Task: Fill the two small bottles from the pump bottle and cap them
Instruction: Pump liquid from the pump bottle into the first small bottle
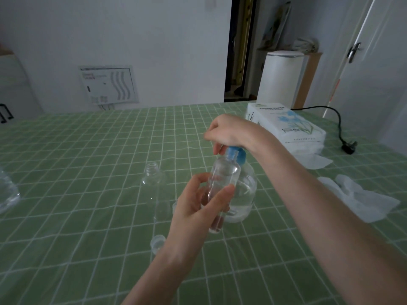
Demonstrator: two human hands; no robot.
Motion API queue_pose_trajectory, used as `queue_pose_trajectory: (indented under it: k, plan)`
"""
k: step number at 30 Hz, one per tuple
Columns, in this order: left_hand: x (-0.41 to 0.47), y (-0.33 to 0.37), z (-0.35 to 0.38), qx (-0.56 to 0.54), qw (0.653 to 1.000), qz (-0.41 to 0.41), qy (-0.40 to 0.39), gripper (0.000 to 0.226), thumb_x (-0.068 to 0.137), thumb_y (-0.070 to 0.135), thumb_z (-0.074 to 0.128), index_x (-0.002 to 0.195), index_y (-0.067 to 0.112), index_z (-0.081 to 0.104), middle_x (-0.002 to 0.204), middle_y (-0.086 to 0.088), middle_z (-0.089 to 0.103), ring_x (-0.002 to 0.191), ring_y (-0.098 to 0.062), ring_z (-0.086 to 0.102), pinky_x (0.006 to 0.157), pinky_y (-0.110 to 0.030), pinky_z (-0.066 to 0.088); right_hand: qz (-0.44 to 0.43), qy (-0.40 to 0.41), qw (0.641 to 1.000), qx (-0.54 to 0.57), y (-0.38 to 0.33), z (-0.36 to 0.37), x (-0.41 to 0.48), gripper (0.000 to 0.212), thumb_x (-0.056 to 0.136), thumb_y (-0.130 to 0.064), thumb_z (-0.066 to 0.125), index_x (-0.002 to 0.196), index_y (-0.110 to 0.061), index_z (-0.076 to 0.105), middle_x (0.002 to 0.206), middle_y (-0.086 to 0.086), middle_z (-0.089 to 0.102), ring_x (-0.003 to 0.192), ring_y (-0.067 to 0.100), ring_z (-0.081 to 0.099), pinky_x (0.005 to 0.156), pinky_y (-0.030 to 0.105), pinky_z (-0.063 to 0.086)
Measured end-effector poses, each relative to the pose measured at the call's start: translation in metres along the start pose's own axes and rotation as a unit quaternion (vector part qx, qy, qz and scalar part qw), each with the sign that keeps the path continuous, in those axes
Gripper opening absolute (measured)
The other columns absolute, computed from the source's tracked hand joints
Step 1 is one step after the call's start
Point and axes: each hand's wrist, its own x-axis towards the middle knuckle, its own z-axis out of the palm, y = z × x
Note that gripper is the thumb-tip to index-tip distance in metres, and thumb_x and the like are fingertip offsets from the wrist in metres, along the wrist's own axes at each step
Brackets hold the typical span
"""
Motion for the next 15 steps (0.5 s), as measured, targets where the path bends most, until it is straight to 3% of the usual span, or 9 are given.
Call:
queue_pose_trajectory:
  k: [4,15]
  plan:
    - [0.0003,0.0017,0.0010,-0.006,1.000,0.003,-0.003,0.024,0.072,0.037,0.067,0.093,0.026,0.063,0.081,-0.010,0.064,0.067,-0.022,0.053,0.051,-0.022,0.044,-0.001,0.021,1.000,-0.004,-0.0024,-0.0072,0.0000,0.032,0.094,-0.024,0.049,0.116,-0.004,0.062,0.096,0.012,0.073,0.092,0.027,0.070,0.080,0.034,0.054]
    - [-0.0007,0.0013,-0.0003,0.002,1.000,0.000,-0.006,0.022,0.072,0.037,0.066,0.091,0.026,0.063,0.074,-0.002,0.064,0.066,-0.020,0.053,0.048,-0.018,0.043,-0.002,-0.012,1.000,-0.021,-0.0002,0.0002,-0.0004,0.035,0.095,-0.028,0.048,0.118,-0.003,0.060,0.107,0.013,0.070,0.101,0.028,0.067,0.093,0.038,0.050]
